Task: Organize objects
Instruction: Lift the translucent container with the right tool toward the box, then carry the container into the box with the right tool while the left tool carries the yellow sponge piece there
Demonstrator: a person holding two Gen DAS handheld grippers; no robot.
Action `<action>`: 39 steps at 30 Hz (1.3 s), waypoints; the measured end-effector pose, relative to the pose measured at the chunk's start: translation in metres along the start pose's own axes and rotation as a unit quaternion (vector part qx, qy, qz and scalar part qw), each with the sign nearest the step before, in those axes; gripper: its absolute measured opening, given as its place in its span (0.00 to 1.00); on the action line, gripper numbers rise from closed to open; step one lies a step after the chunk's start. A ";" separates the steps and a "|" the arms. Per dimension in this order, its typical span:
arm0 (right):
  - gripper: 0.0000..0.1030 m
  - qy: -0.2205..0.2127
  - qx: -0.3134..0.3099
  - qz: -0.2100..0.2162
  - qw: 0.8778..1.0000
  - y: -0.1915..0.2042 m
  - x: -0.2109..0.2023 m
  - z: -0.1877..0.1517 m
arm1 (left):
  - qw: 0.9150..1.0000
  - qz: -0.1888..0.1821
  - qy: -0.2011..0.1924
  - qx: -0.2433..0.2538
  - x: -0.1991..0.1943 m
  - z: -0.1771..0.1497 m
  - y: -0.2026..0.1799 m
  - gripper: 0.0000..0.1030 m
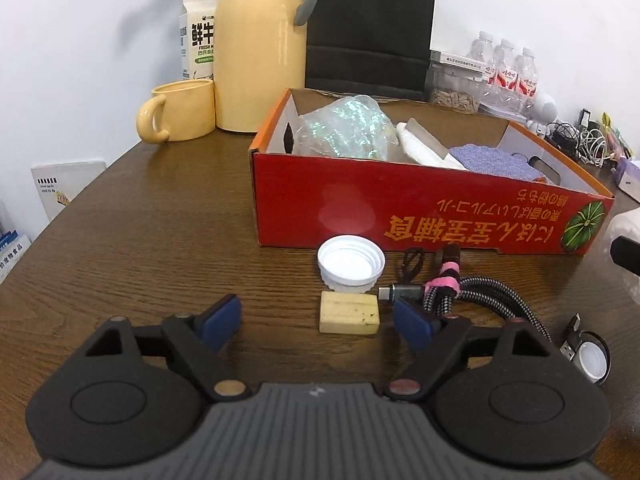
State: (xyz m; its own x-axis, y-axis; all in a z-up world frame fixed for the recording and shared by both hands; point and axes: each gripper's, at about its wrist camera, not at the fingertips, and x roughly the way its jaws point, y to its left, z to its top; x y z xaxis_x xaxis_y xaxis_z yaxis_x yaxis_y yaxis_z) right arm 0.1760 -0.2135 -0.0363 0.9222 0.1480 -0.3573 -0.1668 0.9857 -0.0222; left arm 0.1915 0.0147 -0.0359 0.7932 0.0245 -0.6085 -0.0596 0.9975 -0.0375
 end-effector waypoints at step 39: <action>0.79 -0.071 -0.001 0.017 0.997 0.023 0.032 0.071 | 0.985 -0.044 -0.167 -0.017 -0.029 0.098 -0.030 0.30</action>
State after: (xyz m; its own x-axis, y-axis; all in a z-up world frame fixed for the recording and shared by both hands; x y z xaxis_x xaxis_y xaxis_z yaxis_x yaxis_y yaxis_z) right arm 0.2263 -0.1800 0.0179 0.9559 0.1913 -0.2227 -0.1992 0.9799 -0.0134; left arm 0.2300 -0.0091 0.0605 0.9509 -0.0352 -0.3076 0.0016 0.9941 -0.1087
